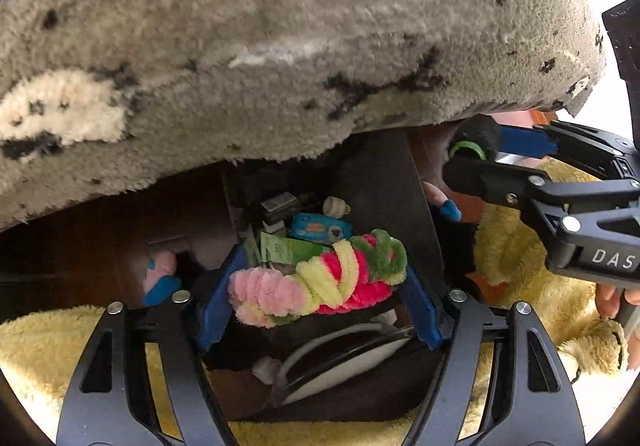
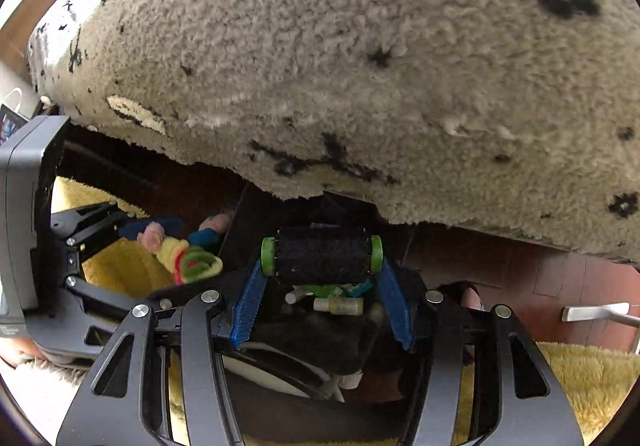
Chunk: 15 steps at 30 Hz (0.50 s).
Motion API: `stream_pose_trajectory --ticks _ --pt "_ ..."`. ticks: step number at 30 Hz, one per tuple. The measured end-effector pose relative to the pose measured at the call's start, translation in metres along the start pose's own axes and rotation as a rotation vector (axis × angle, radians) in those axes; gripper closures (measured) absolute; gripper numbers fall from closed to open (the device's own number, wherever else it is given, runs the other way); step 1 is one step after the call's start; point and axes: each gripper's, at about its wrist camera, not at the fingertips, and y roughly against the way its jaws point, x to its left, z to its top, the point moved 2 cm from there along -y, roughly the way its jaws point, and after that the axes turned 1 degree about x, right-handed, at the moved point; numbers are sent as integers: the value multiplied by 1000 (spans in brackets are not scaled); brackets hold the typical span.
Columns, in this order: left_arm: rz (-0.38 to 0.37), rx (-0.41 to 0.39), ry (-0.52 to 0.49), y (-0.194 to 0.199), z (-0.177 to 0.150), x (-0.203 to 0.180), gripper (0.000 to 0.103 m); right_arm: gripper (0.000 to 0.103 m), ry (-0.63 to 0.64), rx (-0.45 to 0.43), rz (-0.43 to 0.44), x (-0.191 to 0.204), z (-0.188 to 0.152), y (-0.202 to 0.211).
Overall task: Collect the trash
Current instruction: 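Open both tools to drop the spool and toy into the bin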
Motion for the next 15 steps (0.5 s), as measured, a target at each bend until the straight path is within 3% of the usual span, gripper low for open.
stream_pose_trajectory --ticks 2,4,10,15 --pt "-10 7 4 -2 -2 2 25 40 -3 0 1 1 3 -1" --pt "-8 6 5 -3 -3 4 17 25 -7 -4 0 0 5 1" --pt "8 -14 21 6 -1 2 10 14 -18 -29 -23 -9 14 18" --pt "27 -86 19 34 10 1 8 4 -18 -91 -52 -13 20 43"
